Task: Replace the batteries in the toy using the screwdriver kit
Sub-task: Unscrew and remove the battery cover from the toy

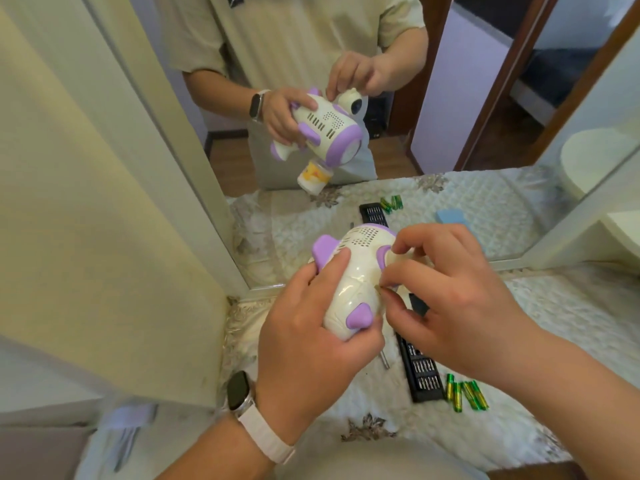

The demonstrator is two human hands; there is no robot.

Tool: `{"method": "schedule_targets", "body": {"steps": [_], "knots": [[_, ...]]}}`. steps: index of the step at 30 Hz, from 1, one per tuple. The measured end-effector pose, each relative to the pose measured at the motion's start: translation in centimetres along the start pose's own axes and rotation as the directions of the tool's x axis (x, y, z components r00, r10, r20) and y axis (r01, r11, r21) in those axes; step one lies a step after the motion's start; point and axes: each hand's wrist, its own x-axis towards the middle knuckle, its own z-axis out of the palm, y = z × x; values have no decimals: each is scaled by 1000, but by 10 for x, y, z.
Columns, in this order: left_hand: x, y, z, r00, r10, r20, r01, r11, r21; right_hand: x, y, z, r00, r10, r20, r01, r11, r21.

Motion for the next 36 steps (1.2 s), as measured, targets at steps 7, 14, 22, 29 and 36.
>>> {"method": "schedule_targets", "body": {"steps": [7,14,22,29,36], "knots": [[-2,-2,-2,999,30,14,-31,999,29,-1,-4,-5,996,12,91,-8,999,-44],[-2,-2,-3,998,38,48,-40,999,24,-3,-4,-5,994,-13,104,24,994,-106],[-5,-3,1,993,52,101,-54,998,12,-6,-6,-3,993,6,122,15,985,-170],[-12,2,15,992,40,120,-43,999,19,-19,6,-1,991,48,124,-35,993,-109],[-17,18,48,961,-190,202,196,981,-7,-30,44,-5,978,46,203,-47,999,2]]}}
